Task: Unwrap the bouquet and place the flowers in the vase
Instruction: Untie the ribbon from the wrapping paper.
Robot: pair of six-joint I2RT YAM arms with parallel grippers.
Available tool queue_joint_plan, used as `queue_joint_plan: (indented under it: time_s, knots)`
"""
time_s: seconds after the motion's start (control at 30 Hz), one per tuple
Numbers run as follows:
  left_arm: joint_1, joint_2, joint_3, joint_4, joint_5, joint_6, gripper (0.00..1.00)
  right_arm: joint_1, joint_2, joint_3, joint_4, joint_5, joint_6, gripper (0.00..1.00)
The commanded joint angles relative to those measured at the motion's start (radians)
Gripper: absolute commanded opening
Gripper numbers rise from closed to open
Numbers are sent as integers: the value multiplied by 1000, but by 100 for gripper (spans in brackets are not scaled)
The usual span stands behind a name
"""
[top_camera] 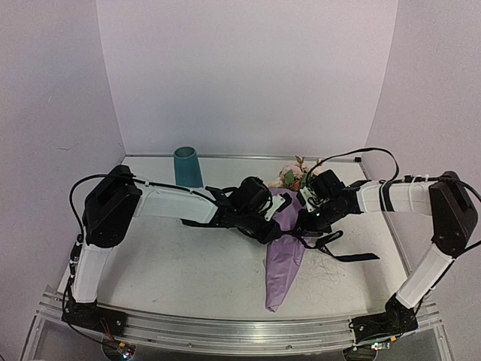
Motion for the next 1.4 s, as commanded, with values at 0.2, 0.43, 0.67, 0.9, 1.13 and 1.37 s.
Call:
queue_joint_plan:
  time_s: [0.2, 0.43, 0.67, 0.9, 1.13, 1.37]
  knots:
    - [-11, -24, 18, 60, -68, 21, 44, 1, 3, 56, -37, -6, 27, 19]
    - [-11, 41, 72, 62, -93, 42, 45, 2, -55, 34, -38, -12, 40, 22]
    - [-11, 80, 126, 62, -234, 20, 42, 2, -124, -39, -38, 15, 45, 25]
    - [-11, 57, 92, 62, -264, 4, 36, 2, -140, -93, -38, 25, 37, 26]
    - [-9, 55, 82, 62, -283, 5, 33, 1, -81, -53, -38, 27, 9, 26]
    - [-9, 73, 102, 61, -276, 20, 24, 1, -35, -16, -40, 28, 5, 25]
